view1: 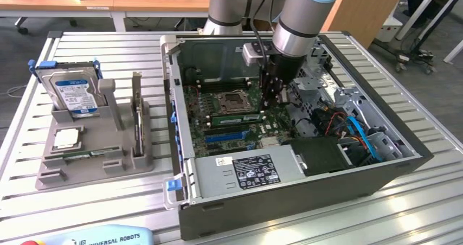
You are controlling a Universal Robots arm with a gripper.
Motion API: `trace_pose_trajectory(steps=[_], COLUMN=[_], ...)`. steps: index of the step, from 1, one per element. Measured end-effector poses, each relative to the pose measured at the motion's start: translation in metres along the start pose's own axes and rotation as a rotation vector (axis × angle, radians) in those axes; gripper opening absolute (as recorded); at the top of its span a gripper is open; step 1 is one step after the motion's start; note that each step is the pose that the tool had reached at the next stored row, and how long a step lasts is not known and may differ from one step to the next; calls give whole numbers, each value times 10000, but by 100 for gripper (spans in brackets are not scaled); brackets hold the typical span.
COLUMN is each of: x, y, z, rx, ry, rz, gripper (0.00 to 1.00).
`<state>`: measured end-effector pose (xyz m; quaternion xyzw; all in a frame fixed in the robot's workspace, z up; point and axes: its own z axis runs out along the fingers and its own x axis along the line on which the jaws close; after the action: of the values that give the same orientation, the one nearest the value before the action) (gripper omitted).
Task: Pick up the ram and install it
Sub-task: 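Press down the ram until it locks into place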
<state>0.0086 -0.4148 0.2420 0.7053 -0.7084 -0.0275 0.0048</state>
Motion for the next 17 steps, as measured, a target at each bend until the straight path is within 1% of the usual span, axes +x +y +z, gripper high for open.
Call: trace_pose_trajectory(steps=[2,4,8,17], x=[1,0,1,3], y=[38,102,270,678], z=[1,5,14,35], rx=[-1,0,0,-1], ry=[0,0,-2,0], rz=[-1,-2,-1,-1], gripper=[10,10,10,10])
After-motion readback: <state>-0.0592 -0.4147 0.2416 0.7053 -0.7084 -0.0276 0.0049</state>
